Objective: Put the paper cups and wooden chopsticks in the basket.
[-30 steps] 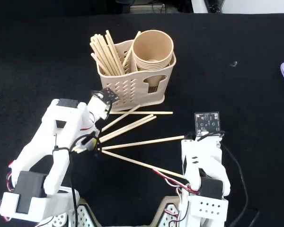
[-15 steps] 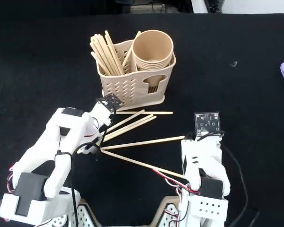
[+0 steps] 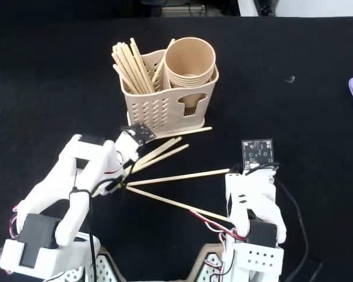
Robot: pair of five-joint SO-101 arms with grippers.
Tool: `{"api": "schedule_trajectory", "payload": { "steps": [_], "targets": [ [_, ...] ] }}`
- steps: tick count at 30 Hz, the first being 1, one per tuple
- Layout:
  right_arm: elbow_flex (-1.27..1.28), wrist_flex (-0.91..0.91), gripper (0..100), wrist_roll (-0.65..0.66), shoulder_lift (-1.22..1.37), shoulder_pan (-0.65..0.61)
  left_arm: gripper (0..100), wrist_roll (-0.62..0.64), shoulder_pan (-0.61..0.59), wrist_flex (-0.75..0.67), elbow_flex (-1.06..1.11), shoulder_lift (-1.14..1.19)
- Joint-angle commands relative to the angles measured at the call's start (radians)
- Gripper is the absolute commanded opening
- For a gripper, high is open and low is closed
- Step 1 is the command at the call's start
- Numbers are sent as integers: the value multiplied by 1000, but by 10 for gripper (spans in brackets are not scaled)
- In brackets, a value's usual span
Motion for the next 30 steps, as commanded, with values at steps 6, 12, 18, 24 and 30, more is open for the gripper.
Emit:
{"api": "schedule_trajectory", "payload": {
  "steps": [6, 12, 18, 24, 30],
  "targets": [
    [-1, 0, 15, -2, -93, -14, 30, 8, 10, 206, -180, -9],
    [-1, 0, 15, -2, -93, -14, 30, 12, 108, 331, -262, -40],
    [-1, 0, 15, -2, -94, -14, 30, 61, 197, 344, -239, -244],
    [-1, 0, 15, -2, -94, -14, 30, 100, 245, 342, -242, -382],
    [-1, 0, 15, -2, -94, -14, 30, 143, 237, 345, -302, -440]
  ]
}}
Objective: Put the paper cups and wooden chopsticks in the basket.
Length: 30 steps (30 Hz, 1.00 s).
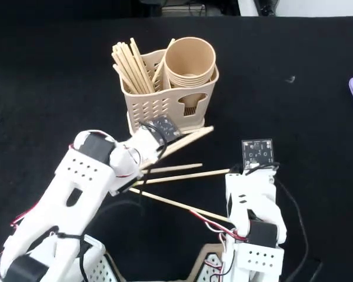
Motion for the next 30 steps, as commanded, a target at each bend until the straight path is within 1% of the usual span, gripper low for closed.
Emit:
{"api": "schedule_trajectory", "payload": {
  "steps": [1, 4, 7, 10, 14, 17, 27, 30],
  "targets": [
    [-1, 0, 15, -2, -94, -14, 30, 25, 7, 6, -91, -57],
    [-1, 0, 15, -2, -94, -14, 30, 25, 12, 6, -142, -95],
    [-1, 0, 15, -2, -94, -14, 30, 26, 12, 44, -208, -144],
    [-1, 0, 15, -2, -94, -14, 30, 61, 2, 77, -286, -195],
    [-1, 0, 15, -2, -94, -14, 30, 103, 1, 66, -325, -250],
    [-1, 2, 15, -2, -94, -14, 30, 146, 1, 0, -315, -265],
    [-1, 0, 15, -2, -93, -14, 30, 307, -73, -247, -384, -276],
    [-1, 0, 15, -2, -93, -14, 30, 400, -94, -347, -386, -276]
  ]
}}
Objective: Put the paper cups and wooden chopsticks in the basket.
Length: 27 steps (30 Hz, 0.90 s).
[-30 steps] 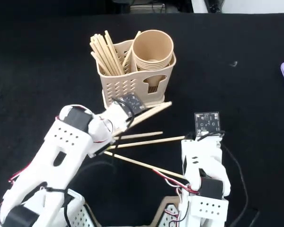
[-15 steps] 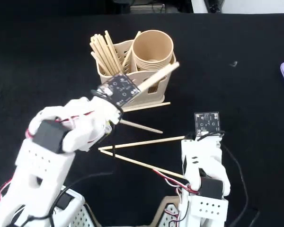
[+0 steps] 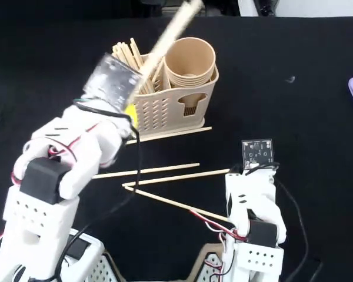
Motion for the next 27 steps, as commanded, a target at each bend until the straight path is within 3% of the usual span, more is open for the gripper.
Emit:
{"api": "schedule_trajectory", "payload": {
  "steps": [1, 7, 14, 27],
  "targets": [
    [-1, 0, 15, -2, -93, -14, 30, 123, -33, -129, -62, -17],
    [-1, 0, 15, -2, -93, -14, 30, 353, -70, -466, 47, -8],
    [-1, 0, 15, -2, -93, -14, 30, 374, -47, -870, 346, -15],
    [-1, -15, 15, -2, -91, -14, 30, 382, -41, -1092, 542, 31]
  ]
}}
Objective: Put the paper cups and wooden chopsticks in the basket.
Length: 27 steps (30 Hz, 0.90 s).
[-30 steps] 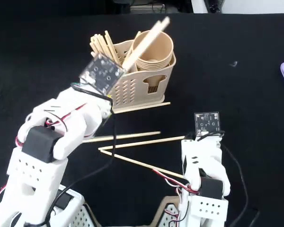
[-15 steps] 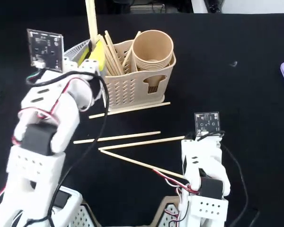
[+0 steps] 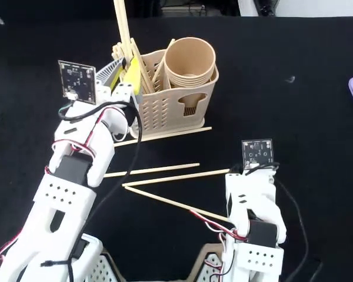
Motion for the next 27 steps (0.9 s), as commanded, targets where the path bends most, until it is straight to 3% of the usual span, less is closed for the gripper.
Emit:
{"api": "schedule_trajectory", "payload": {
  "steps": [1, 10, 18, 27],
  "targets": [
    [-1, -15, 15, -2, -91, -14, 30, 15, 10, -81, 8, 23],
    [-1, -15, 15, -2, -91, -14, 30, 15, 36, -109, 10, 135],
    [-1, -15, 15, -2, -91, -14, 113, 15, 39, -104, 8, 135],
    [-1, -15, 15, -2, -91, -14, 109, 9, 39, -51, -13, 81]
  ]
}}
